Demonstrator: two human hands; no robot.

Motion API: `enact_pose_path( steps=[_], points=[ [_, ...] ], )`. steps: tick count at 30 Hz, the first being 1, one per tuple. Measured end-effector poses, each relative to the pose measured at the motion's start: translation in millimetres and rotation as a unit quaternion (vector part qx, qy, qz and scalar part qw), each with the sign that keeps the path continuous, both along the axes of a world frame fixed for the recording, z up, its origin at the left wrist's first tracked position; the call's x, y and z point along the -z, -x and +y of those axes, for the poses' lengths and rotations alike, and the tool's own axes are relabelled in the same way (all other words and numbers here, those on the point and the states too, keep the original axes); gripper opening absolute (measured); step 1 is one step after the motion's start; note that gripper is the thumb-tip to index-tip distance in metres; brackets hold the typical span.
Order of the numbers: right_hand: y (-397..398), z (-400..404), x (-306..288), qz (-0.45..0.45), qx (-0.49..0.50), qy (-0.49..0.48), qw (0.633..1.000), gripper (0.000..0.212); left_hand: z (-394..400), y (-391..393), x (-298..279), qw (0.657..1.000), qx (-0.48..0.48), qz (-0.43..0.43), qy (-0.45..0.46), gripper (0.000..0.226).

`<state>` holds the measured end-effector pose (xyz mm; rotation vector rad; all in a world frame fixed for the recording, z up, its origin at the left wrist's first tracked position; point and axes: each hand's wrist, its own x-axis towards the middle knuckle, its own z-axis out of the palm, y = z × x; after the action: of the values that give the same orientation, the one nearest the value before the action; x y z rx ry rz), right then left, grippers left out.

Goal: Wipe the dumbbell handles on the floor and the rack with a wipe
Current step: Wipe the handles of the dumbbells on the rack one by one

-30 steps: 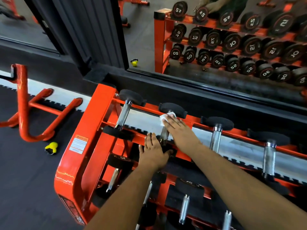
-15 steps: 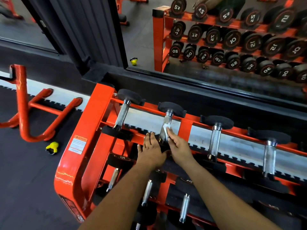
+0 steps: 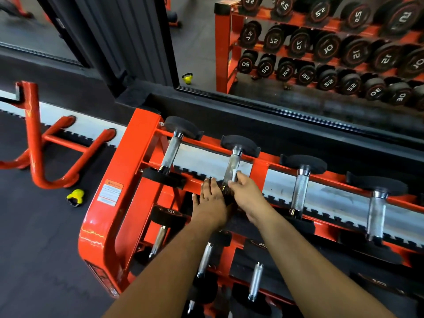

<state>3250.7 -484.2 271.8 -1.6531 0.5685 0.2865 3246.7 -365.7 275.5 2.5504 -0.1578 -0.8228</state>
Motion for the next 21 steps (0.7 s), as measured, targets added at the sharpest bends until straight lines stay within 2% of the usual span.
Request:
enact_pose_path(
  steps=[3,5,7,10,12,17,21],
  points=[
    [-38.3,-1.3,-20.3,-0.027,0.111,-0.049,0.992,0.027,-1.0,-0.6,-0.4,1.000,-0.005,-0.001,-0.006,0.107],
    [-49.3,1.0,-29.9,-0.022,0.151,-0.065,0.986,0.022,-1.5,-1.5,0.1,1.000,-0.006,0.002,-0.010,0.107],
    [-35.3,4.9,-31.8,-0.001,0.126,-0.068,0.990,0.014,-0.7,-1.2,1.3,1.000,0.002,0.005,-0.011,0.105],
    [-3.3,10.4,-33.0,0.060,0.037,-0.062,0.996,0.006,1.6,-1.4,4.8,0.999,0.026,0.001,-0.018,0.100],
    [-6.7,7.8,-34.3,0.076,0.041,-0.074,0.994,0.002,1.0,-0.5,5.2,0.999,0.028,-0.002,-0.017,0.101],
    [-56.1,-2.6,-45.5,0.039,0.189,-0.144,0.970,0.019,-1.4,-1.5,0.0,1.000,-0.005,-0.004,-0.011,0.106],
    [-39.7,0.3,-30.7,0.043,0.158,-0.152,0.975,0.022,0.3,0.9,3.3,1.000,-0.003,-0.014,-0.007,0.106]
  ],
)
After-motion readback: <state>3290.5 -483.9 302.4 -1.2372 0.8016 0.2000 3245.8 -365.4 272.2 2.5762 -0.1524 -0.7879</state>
